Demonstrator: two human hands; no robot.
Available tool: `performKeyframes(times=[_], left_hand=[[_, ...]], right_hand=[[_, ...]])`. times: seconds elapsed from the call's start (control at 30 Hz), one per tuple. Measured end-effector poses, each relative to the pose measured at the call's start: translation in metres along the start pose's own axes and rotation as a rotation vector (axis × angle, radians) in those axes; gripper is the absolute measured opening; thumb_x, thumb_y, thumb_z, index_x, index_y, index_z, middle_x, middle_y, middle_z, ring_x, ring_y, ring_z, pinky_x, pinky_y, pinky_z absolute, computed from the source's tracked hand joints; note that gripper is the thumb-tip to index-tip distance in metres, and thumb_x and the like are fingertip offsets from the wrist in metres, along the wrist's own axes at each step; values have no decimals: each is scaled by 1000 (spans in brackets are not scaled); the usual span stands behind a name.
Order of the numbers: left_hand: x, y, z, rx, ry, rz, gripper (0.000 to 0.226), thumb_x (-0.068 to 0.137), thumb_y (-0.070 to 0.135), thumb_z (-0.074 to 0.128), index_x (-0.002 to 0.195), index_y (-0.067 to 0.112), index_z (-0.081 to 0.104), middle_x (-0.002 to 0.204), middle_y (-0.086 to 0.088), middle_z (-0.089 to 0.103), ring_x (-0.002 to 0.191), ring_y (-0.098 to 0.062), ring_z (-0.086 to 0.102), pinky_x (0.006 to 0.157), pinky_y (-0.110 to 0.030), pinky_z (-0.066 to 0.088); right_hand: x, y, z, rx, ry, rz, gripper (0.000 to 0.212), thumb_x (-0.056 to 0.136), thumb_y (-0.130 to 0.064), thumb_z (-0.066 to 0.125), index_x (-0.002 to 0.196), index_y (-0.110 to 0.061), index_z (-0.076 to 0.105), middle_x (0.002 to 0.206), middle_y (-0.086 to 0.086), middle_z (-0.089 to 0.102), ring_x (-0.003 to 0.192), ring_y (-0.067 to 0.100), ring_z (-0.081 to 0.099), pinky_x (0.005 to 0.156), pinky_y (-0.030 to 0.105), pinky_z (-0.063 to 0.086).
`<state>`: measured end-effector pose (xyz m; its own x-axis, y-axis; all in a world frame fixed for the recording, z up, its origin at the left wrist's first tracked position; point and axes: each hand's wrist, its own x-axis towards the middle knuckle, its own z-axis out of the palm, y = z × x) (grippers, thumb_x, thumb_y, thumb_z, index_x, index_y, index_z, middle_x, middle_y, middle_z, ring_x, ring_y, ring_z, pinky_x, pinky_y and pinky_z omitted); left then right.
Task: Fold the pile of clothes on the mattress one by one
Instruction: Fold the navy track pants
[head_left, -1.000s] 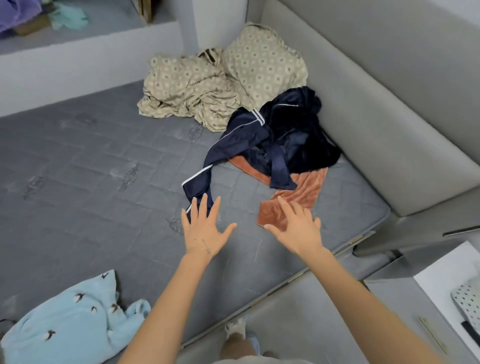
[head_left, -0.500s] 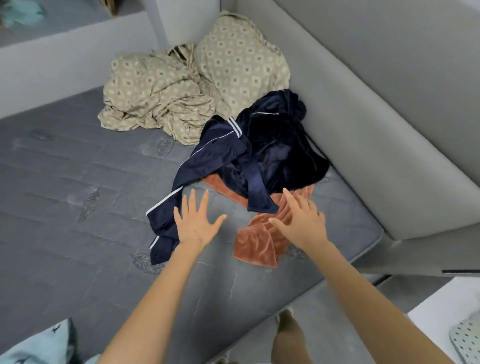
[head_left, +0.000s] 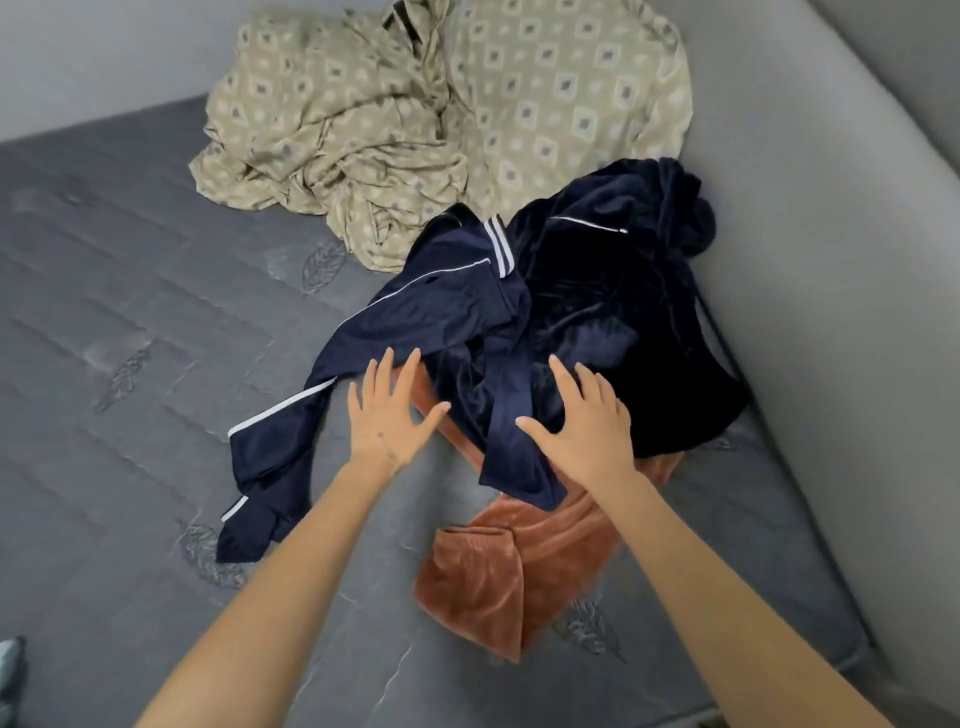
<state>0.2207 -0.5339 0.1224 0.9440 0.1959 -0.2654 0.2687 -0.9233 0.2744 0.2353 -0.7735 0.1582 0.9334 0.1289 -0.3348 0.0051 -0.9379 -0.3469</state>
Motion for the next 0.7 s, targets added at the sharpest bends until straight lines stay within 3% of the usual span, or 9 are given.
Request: performKeyframes(times=[0.23,0.47,0.57,0.7], left_hand=[[81,-14,65,-32,70,0,77,90,61,45,152,37,8,162,-1,3,148,-20,-2,118,-46,-2],[155,-32,94,87,186,165,73,92,60,40,152,36,6,162,-2,4,148,-21,0,118,-45,-2],[174,-40,103,58,185,172,75,91,59,42,152,35,6,161,-2,6,148,-21,2,117,-45,0],[170,-47,109,-50,-18,147,76,92,49,52,152,35,8,162,1,4,148,-20,3,118,-46,6]], right_hand=[[102,10,53,-19,18,-96,85,88,-66,46,154,-31,5,161,4,12,148,26,8,117,46,18],[190,6,84,290,168,-290,76,92,-42,60,152,-12,24,157,2,26,145,18,21,116,37,17],[217,4,100,336,122,-267,84,91,-44,62,153,-12,15,160,3,20,147,18,16,118,40,17],[231,-6,112,431,-55,-120,97,89,-42,64,154,-13,-1,158,7,24,144,25,26,115,48,23]])
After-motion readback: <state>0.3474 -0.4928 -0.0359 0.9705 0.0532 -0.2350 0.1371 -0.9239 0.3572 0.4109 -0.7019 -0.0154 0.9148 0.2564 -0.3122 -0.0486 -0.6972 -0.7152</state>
